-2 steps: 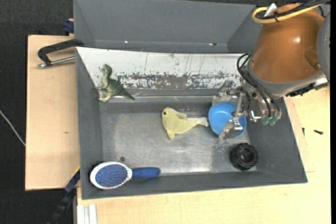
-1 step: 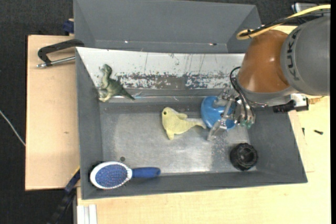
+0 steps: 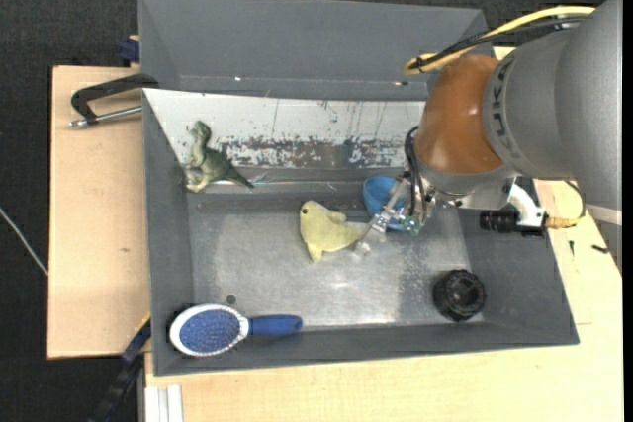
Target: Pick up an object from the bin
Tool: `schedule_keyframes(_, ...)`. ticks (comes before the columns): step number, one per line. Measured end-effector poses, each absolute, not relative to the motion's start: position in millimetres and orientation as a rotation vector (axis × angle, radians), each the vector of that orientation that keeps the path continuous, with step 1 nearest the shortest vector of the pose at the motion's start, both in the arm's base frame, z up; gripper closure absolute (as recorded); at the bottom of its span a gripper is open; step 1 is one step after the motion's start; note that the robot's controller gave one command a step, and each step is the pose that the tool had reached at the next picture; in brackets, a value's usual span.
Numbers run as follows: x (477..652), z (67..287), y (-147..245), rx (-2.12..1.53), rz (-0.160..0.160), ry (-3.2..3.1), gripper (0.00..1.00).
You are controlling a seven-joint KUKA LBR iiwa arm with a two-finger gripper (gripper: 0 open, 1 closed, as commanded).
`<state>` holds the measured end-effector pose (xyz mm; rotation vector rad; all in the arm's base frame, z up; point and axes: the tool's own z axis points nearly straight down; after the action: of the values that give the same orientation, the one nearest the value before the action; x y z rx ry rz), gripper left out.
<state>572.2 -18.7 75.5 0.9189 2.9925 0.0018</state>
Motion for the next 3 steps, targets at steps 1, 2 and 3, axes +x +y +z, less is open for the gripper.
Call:
schedule_keyframes(1,573.8,77.1,-18.7,0.919,0.001,2.999,0.0)
schedule_keyframes(2,574.6,77.9,-18.3,0.916,0.001,3.001,0.0)
schedule_keyframes(3,575.4,78.6,-17.9,0.913,0.0,3.002,0.0)
